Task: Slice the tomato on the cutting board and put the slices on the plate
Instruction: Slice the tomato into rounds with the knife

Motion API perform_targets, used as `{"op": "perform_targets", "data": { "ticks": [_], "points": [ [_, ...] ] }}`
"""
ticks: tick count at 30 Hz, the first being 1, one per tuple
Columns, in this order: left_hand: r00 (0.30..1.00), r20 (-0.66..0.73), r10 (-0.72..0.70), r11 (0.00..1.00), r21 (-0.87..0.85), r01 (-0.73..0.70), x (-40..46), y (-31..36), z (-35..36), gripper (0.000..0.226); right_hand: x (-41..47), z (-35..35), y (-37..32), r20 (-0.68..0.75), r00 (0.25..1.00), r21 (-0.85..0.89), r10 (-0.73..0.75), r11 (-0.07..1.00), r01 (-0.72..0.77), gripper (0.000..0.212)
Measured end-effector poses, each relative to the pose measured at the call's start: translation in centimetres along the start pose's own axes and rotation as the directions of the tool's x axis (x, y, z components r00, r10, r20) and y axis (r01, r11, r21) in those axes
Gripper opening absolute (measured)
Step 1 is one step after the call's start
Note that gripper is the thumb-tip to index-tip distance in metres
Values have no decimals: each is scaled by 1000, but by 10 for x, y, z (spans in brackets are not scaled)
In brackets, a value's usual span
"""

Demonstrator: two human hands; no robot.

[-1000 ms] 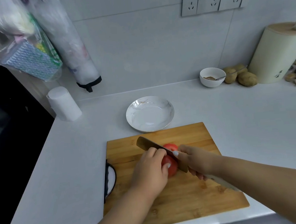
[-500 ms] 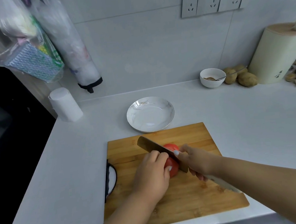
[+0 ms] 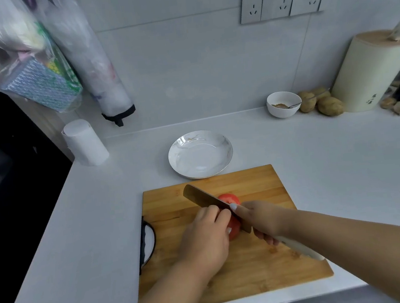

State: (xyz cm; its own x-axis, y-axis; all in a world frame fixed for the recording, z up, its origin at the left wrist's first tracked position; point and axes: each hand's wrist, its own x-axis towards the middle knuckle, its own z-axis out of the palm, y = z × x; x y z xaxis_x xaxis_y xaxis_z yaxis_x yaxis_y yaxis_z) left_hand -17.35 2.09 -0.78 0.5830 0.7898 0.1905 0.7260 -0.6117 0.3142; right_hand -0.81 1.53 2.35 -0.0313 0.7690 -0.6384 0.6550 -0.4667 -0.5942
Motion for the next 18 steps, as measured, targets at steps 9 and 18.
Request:
{"op": "perform_targets", "data": {
  "ticks": [9, 18],
  "points": [
    [997, -35, -76, 995, -73, 73, 4, -7, 5, 20, -3, -5, -3, -3, 1000, 13, 13, 1000, -13, 57],
    [987, -45, -157, 977, -152, 148, 6, -13, 9, 19, -44, -35, -6, -61, 998, 73, -22, 997, 26, 55]
  ]
}}
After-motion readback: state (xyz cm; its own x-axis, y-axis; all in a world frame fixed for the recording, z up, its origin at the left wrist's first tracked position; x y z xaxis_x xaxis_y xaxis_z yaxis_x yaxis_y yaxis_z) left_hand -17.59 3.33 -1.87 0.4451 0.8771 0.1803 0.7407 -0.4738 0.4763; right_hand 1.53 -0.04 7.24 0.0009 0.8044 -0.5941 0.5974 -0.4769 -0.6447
